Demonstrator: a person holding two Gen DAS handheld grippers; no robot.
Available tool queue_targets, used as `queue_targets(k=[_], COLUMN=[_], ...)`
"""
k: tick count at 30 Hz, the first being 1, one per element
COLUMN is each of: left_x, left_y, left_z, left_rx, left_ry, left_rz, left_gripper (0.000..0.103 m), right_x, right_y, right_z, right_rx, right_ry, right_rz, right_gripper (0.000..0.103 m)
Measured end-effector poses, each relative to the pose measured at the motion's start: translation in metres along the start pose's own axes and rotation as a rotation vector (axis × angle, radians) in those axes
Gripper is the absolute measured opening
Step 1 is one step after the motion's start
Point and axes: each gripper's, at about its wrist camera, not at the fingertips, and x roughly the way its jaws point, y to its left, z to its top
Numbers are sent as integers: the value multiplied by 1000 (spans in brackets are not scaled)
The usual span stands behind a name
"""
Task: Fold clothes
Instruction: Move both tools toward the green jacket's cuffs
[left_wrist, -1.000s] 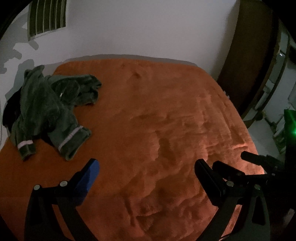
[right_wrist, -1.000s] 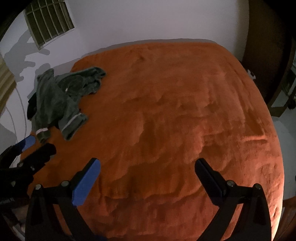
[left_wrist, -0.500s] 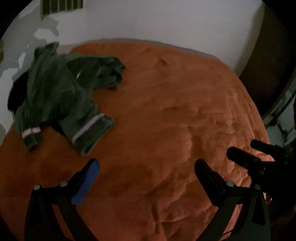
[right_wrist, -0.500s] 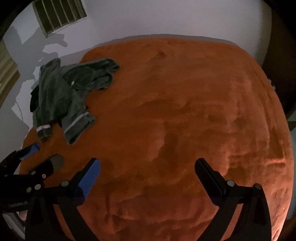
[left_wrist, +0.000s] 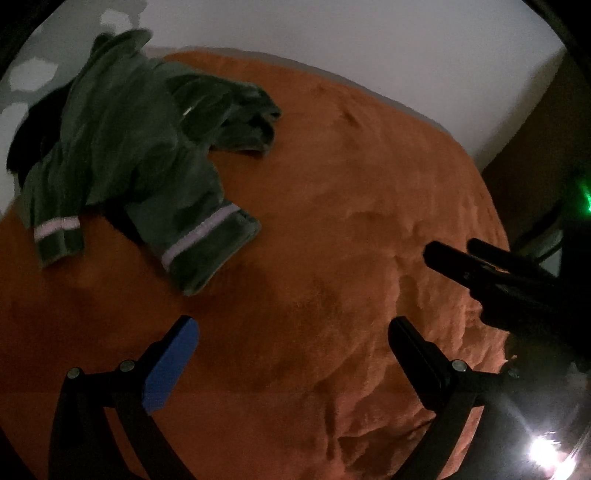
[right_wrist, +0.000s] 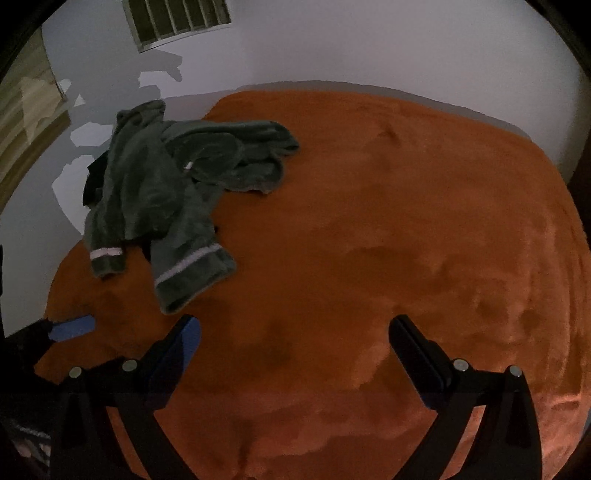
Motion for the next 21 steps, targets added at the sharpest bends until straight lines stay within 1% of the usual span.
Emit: queue_targets(k=[2,6,9,10,13,17,18,19,20,21], left_x=[-2,-14,-23,-22,-14,-3,1,10,17,21], left_y=[8,25,45,50,78,122,130,143,153,163], left_z=[-1,-1,5,8,21,32,33,35,34,33], left_rx=[-21,-60,-97,-115,-203,-297,-311,-343,-379,-413], left_ry=[-12,-132,-202,-189,-108,-76,-57,-15,9,15], left_rz=[21,166,143,140,147,153,144,119,98,92], left_gripper=[102,102,102,102,102,102,102,102,102,102], right_x=[6,23,39,47,74,107,115,121,128,136], right_y=[6,23,36,42,61,82,87,91,96,101], right_z=[4,13,19,22,32,45,49,52,54,56], right_rx=[-11,-52,-92,-114,-163,-193,-198,-199,-200,-200], right_ry=[1,9,16,24,54,83,87,90,97,104], right_rz=[28,115,143,142,166,187,193,203,225,248], right_gripper=[102,102,102,102,102,102,102,102,102,102])
